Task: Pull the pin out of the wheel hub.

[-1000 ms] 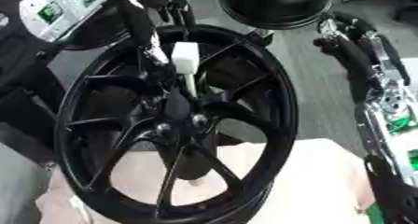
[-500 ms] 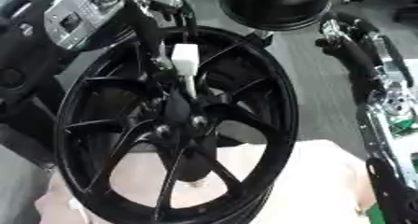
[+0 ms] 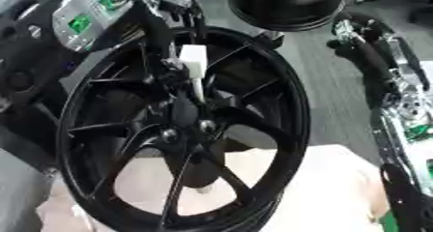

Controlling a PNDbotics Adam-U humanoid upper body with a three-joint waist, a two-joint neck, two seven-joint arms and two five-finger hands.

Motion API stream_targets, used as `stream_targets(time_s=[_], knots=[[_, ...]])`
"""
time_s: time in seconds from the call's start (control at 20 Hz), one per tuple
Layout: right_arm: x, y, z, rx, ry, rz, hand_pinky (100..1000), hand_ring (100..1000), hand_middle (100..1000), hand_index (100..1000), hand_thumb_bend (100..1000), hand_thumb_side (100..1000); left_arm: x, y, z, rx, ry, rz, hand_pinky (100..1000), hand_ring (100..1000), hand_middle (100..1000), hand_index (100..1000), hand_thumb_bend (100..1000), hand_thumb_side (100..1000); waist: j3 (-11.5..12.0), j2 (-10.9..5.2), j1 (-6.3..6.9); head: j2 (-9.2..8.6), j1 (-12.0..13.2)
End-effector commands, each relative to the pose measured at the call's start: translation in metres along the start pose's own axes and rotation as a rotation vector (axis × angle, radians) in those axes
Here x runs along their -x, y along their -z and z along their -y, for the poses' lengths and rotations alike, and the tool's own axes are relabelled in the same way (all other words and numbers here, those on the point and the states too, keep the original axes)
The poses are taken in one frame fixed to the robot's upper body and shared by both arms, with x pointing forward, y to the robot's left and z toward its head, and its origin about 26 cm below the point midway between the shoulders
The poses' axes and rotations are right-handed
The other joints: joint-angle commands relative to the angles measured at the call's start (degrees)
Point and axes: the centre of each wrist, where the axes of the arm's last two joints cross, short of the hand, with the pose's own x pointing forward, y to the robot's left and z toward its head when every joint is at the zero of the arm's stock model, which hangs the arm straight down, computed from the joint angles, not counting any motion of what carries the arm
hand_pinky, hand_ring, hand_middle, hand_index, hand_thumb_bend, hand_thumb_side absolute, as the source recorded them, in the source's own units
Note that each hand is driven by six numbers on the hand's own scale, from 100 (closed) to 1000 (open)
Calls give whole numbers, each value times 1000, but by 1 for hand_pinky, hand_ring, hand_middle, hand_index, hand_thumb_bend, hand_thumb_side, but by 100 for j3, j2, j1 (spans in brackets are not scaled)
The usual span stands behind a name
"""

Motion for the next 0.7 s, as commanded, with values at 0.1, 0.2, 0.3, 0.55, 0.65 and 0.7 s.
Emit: stream_targets(time_s=[0.1,0.2,0.3,0.55,0.65,0.7], knots=[[-10,2,0,-4,0,33,824,691,667,829,147,503,-8,-6,-9,-27,27,-6,916,850,796,770,607,225,-20,-77,-35,-92,39],[-10,3,0,-4,2,34,824,691,667,828,147,503,-9,-6,-8,-30,44,-19,915,849,793,763,588,214,-26,-72,-36,-101,50],[-10,3,0,-6,3,35,824,691,667,828,146,504,-9,-5,-7,-33,51,-29,911,844,783,732,526,204,-31,-68,-41,-113,52],[-10,3,-1,-7,2,34,824,690,667,828,146,506,-9,-5,-7,-37,53,-42,891,826,749,653,367,161,-30,-61,-48,-105,67],[-10,3,-1,-7,1,33,824,690,667,829,145,507,-10,-5,-7,-39,49,-42,886,816,737,587,337,141,-28,-59,-50,-97,75],[-10,3,-1,-7,1,33,824,690,667,829,145,507,-11,-5,-7,-39,46,-41,881,809,727,547,325,130,-28,-59,-51,-94,80]])
